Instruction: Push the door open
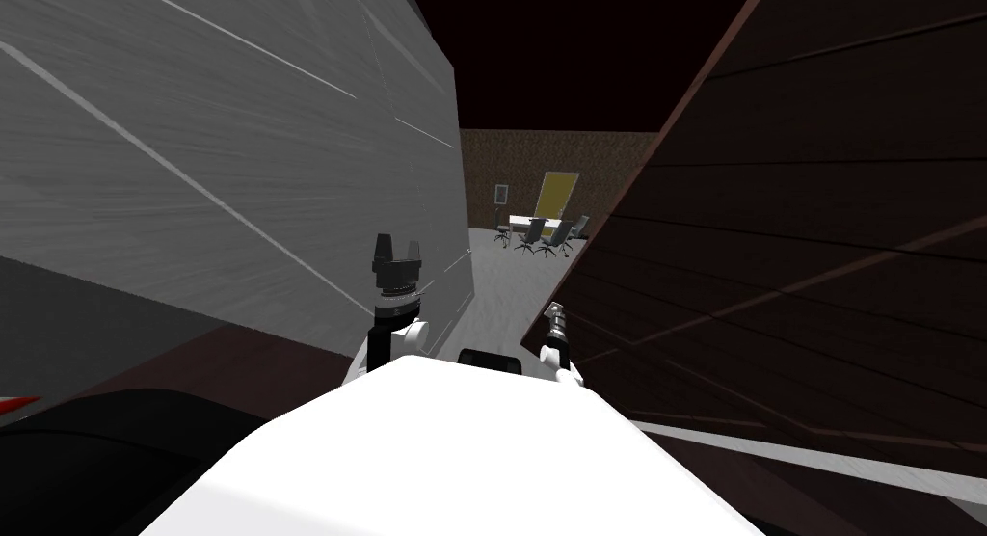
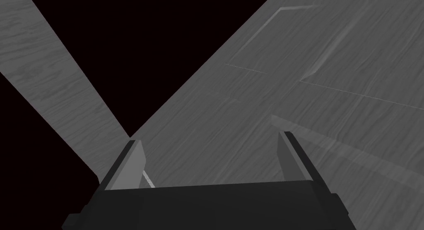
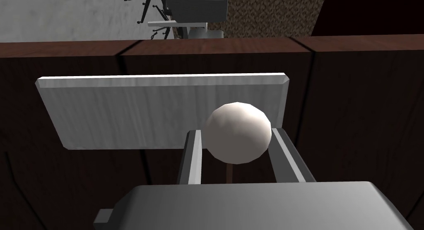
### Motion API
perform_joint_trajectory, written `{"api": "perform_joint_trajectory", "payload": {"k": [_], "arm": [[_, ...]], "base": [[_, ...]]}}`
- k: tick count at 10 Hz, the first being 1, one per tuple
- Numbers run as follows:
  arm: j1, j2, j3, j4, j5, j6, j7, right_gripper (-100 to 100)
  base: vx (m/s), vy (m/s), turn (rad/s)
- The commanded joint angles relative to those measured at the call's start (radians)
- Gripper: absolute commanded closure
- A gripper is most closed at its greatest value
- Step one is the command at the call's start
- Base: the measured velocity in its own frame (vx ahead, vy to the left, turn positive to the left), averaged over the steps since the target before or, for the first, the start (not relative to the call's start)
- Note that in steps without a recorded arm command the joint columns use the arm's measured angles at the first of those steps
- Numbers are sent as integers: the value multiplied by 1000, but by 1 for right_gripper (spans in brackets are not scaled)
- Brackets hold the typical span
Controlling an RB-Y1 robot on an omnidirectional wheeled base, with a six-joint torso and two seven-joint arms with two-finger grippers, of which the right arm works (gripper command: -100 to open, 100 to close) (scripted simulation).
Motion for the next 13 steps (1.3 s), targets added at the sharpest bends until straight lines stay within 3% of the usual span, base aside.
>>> {"api": "perform_joint_trajectory", "payload": {"k": [1, 13], "arm": [[-7, -17, -27, 7, -14, -11, 5, 100], [-2, -23, -103, 12, -56, -12, 37, 100]], "base": [[190, 4, -78], [151, 22, -49]]}}
